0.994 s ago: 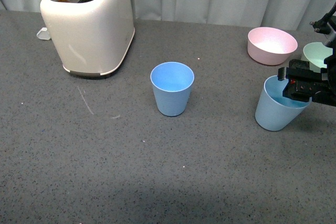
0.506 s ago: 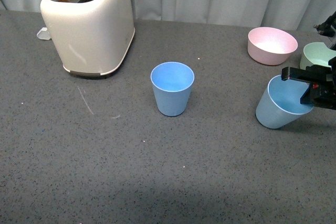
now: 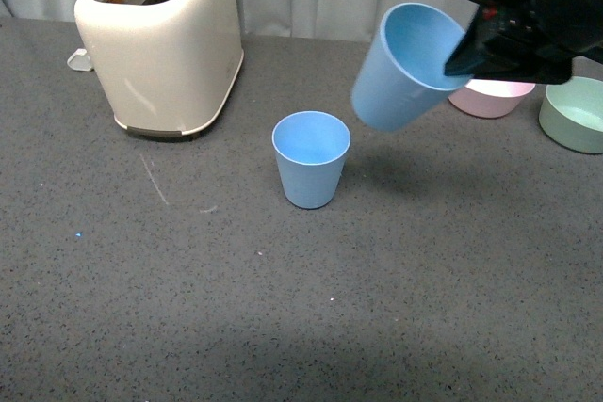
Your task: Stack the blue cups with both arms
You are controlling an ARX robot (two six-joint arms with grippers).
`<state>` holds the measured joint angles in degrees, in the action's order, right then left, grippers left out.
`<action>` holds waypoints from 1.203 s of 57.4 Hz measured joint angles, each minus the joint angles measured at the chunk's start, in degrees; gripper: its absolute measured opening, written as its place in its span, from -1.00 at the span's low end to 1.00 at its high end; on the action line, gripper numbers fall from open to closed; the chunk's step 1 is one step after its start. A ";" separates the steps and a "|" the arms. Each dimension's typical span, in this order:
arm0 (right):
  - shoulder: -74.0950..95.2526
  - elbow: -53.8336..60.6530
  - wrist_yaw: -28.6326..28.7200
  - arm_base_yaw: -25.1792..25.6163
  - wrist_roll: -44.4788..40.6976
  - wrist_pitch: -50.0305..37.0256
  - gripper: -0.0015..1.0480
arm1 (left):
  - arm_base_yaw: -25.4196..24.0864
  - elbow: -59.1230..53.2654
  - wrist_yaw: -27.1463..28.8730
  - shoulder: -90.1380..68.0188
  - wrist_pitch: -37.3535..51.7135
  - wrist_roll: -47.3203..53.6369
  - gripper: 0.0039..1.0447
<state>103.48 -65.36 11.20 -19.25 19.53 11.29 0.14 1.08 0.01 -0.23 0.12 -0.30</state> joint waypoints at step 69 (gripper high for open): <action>-2.47 25.31 -30.08 -0.94 -16.33 -62.75 -0.04 | 0.00 0.00 0.13 0.00 0.00 0.00 0.88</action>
<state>101.01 -40.05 -18.87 -20.18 3.20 -51.46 0.14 1.08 0.14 -0.23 0.12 -0.30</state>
